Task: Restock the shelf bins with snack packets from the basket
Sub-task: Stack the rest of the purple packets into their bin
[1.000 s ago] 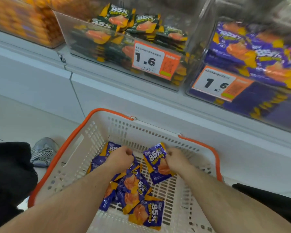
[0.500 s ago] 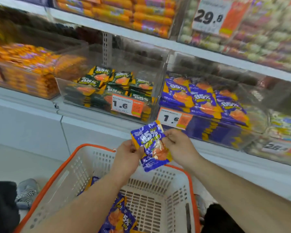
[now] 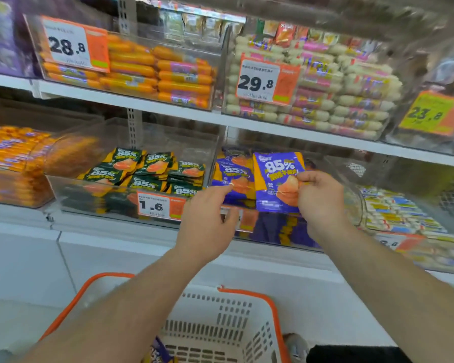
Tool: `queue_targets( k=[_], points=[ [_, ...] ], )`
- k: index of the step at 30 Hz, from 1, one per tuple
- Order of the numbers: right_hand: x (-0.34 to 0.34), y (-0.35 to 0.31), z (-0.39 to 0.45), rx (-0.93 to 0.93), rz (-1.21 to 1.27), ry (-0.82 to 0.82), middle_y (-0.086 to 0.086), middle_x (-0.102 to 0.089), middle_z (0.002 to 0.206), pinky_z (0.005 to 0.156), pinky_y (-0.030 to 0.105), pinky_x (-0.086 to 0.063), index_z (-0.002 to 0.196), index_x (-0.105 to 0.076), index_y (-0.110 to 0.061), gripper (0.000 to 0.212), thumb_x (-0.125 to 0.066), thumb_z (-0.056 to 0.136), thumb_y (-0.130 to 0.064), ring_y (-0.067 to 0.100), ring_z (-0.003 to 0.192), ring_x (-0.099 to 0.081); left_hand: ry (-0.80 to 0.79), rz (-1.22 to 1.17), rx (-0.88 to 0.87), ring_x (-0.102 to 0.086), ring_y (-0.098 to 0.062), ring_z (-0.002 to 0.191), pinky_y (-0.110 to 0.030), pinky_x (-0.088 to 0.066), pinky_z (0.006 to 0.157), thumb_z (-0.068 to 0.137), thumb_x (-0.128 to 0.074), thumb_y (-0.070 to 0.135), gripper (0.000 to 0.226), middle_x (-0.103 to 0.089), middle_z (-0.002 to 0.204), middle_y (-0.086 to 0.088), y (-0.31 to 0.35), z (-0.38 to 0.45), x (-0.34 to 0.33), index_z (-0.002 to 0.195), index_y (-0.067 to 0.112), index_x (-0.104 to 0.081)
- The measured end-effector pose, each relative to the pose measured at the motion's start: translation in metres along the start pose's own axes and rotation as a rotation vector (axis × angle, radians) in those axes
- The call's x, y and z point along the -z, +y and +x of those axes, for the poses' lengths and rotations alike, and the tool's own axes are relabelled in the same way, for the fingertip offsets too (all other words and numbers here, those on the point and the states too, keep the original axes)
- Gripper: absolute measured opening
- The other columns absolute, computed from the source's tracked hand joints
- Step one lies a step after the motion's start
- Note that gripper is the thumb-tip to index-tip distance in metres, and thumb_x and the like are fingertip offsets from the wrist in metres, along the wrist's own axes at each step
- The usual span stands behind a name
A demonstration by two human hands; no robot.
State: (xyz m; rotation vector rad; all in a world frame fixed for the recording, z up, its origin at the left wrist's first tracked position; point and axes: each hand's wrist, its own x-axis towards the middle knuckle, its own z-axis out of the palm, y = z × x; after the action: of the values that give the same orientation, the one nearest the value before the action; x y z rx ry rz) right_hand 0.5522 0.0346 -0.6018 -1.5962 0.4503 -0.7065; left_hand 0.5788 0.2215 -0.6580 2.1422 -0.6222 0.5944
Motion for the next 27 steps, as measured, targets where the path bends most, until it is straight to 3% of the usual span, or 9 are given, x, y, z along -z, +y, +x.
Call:
queue_targets(
  k=[3, 6, 8, 10, 12, 15, 18, 23, 27],
  points=[
    [0.007, -0.006, 0.039, -0.080, -0.024, 0.095, 0.014, -0.069, 0.083, 0.041, 0.021, -0.049, 0.094, -0.059, -0.012, 0.012, -0.053, 0.091, -0.003, 0.025, 0.069, -0.070, -0.122, 0.383, -0.154, -0.023, -0.027, 0.144, -0.050, -0.029, 0.107, 0.086, -0.052, 0.044, 0.067, -0.029, 0.157, 0.002, -0.001, 0.012, -0.009, 0.148, 0.037, -0.030],
    [0.004, -0.003, 0.060, -0.154, -0.014, 0.088, 0.015, -0.070, 0.091, 0.069, 0.035, -0.060, 0.094, -0.062, -0.008, 0.010, -0.061, 0.086, -0.001, 0.028, 0.083, -0.070, -0.286, 0.526, -0.084, 0.015, -0.031, 0.148, -0.053, -0.008, 0.116, 0.091, -0.052, 0.049, 0.082, 0.012, 0.163, -0.001, -0.008, 0.019, -0.018, 0.153, 0.041, 0.001],
    [-0.004, 0.000, 0.061, -0.180, -0.031, -0.003, 0.010, -0.066, 0.091, 0.070, 0.027, -0.057, 0.095, -0.062, -0.006, 0.010, -0.055, 0.091, 0.001, 0.020, 0.078, -0.067, -0.339, 0.573, -0.047, 0.023, -0.033, 0.146, -0.053, -0.002, 0.118, 0.091, -0.051, 0.052, 0.089, 0.023, 0.160, -0.004, -0.011, 0.023, -0.021, 0.152, 0.038, 0.012],
    [-0.013, -0.007, 0.044, -0.207, -0.390, 0.001, 0.003, -0.064, 0.108, 0.080, 0.024, -0.050, 0.110, -0.062, -0.012, 0.019, -0.049, 0.098, -0.007, 0.018, 0.099, -0.063, -0.379, 0.576, 0.004, 0.025, -0.033, 0.145, -0.051, -0.001, 0.118, 0.091, -0.052, 0.053, 0.093, 0.027, 0.159, -0.007, -0.013, 0.025, -0.023, 0.152, 0.033, 0.016],
    [-0.017, 0.000, 0.048, 0.002, -0.938, -0.080, 0.000, -0.061, 0.122, 0.085, 0.023, -0.044, 0.119, -0.060, -0.015, 0.024, -0.046, 0.100, -0.011, 0.018, 0.115, -0.057, -0.394, 0.557, 0.042, 0.024, -0.033, 0.145, -0.050, -0.002, 0.119, 0.090, -0.054, 0.053, 0.096, 0.027, 0.159, -0.007, -0.017, 0.023, -0.026, 0.152, 0.030, 0.017],
    [-0.019, 0.013, 0.064, -0.194, -0.472, -0.086, 0.012, -0.067, 0.114, 0.081, 0.025, -0.054, 0.111, -0.063, -0.004, 0.020, -0.055, 0.093, -0.006, 0.023, 0.102, -0.065, -0.382, 0.555, 0.035, 0.022, -0.033, 0.146, -0.048, -0.002, 0.119, 0.090, -0.054, 0.051, 0.097, 0.026, 0.159, -0.007, -0.020, 0.019, -0.026, 0.152, 0.028, 0.017],
    [-0.021, 0.018, 0.063, -0.109, -0.622, -0.035, 0.010, -0.065, 0.095, 0.078, 0.035, -0.055, 0.100, -0.061, -0.006, 0.011, -0.059, 0.091, -0.013, 0.029, 0.092, -0.061, -0.373, 0.538, 0.031, 0.022, -0.032, 0.146, -0.047, -0.001, 0.119, 0.090, -0.054, 0.050, 0.097, 0.025, 0.159, -0.007, -0.021, 0.018, -0.027, 0.153, 0.027, 0.016],
    [-0.024, 0.018, 0.058, -0.061, -0.830, -0.036, 0.012, -0.058, 0.125, 0.081, 0.033, -0.045, 0.131, -0.053, -0.011, 0.037, -0.054, 0.096, -0.025, 0.030, 0.114, -0.052, -0.381, 0.503, 0.034, 0.022, -0.031, 0.146, -0.046, 0.001, 0.119, 0.091, -0.056, 0.047, 0.096, 0.025, 0.159, -0.006, -0.022, 0.018, -0.028, 0.153, 0.027, 0.014],
    [-0.024, 0.019, 0.057, -0.069, -0.910, -0.045, 0.012, -0.056, 0.130, 0.093, 0.039, -0.049, 0.131, -0.052, -0.016, 0.037, -0.053, 0.096, -0.029, 0.032, 0.120, -0.050, -0.384, 0.477, 0.036, 0.023, -0.030, 0.146, -0.046, 0.002, 0.119, 0.090, -0.056, 0.045, 0.096, 0.025, 0.159, -0.005, -0.024, 0.019, -0.026, 0.153, 0.027, 0.014]
  ],
)
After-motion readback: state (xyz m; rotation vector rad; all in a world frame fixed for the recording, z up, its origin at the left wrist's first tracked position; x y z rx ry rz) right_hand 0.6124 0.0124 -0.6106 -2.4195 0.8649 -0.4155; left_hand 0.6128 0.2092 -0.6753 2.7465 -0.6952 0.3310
